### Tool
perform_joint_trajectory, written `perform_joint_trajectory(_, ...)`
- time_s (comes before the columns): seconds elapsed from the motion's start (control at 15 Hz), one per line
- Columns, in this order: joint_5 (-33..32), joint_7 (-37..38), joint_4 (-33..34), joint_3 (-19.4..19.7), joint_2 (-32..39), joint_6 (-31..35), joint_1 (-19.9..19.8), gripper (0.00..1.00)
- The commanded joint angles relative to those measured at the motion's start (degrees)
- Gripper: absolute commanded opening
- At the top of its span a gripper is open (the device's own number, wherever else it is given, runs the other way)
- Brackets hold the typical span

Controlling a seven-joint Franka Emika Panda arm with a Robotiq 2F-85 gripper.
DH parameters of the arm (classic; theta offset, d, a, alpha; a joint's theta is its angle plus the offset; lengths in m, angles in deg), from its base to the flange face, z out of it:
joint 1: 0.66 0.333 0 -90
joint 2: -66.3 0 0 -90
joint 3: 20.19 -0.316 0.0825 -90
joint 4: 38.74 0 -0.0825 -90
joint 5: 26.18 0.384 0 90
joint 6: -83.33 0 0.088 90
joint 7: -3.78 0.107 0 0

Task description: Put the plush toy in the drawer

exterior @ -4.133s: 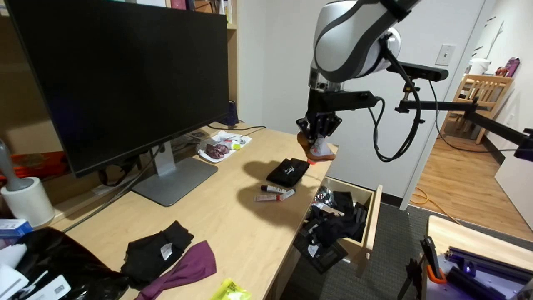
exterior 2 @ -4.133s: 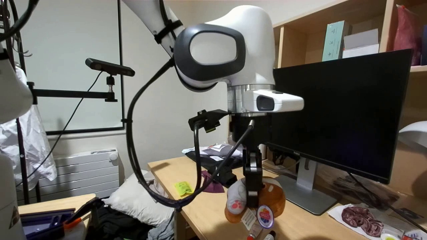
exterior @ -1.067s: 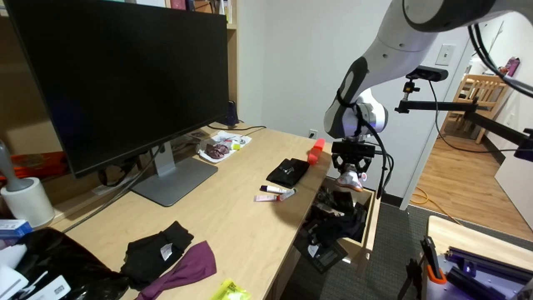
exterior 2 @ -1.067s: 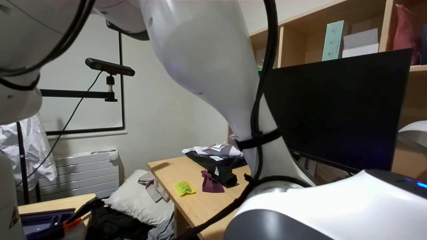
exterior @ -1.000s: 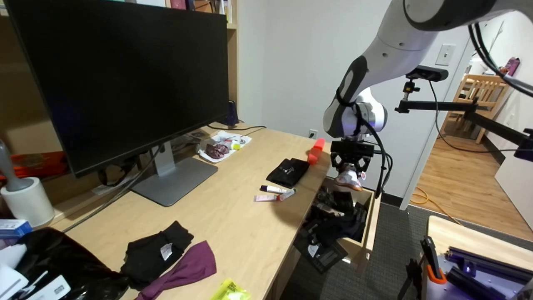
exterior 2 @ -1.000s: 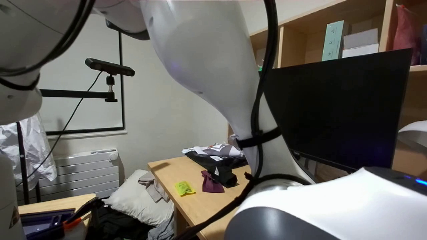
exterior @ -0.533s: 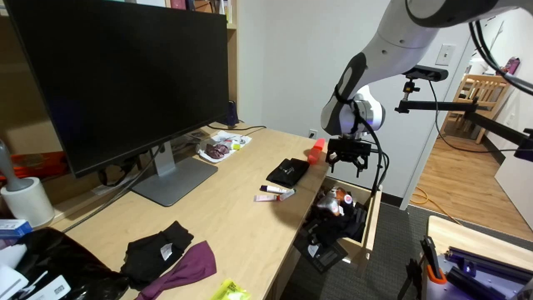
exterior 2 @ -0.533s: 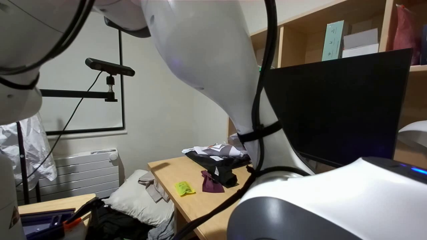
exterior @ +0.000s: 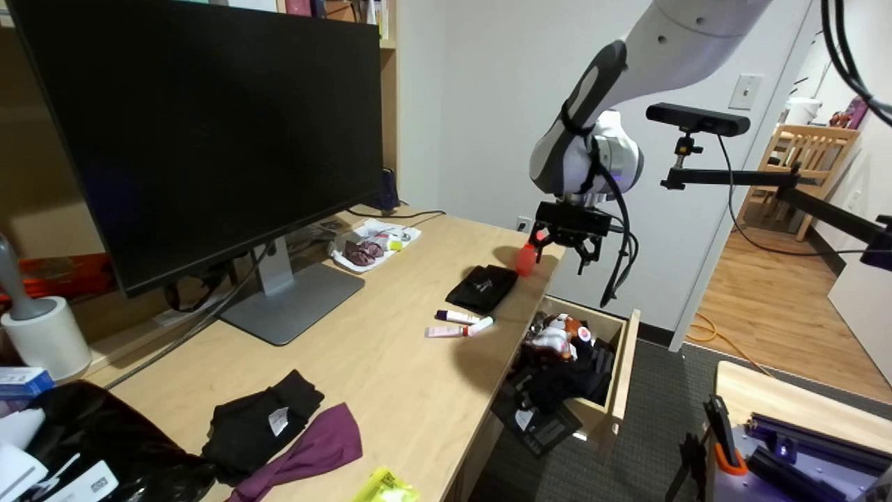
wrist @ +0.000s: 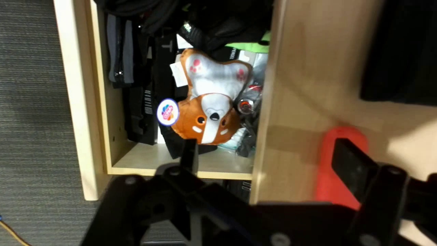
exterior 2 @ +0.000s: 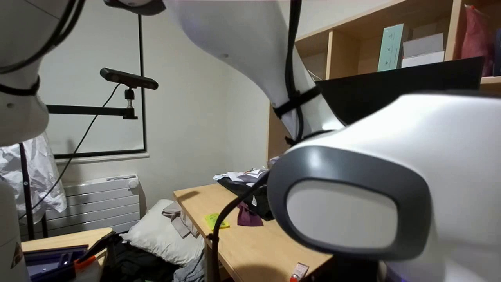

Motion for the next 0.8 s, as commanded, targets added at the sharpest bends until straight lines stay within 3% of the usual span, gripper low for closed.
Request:
perform_joint_trajectory(0.0,1.24,-3.51,-6.26,-1.56,-10.81,-4.94,1.58,1.00)
perform_joint_trajectory(0.47,-10.15,-5.16,-12.86,-2.01,-21.78,-12.71,9.99,1.00)
perform_joint_trajectory(0.73,-16.84,-6.06,-17.42,-4.19,-27.08,-11.22,13.90,1.00)
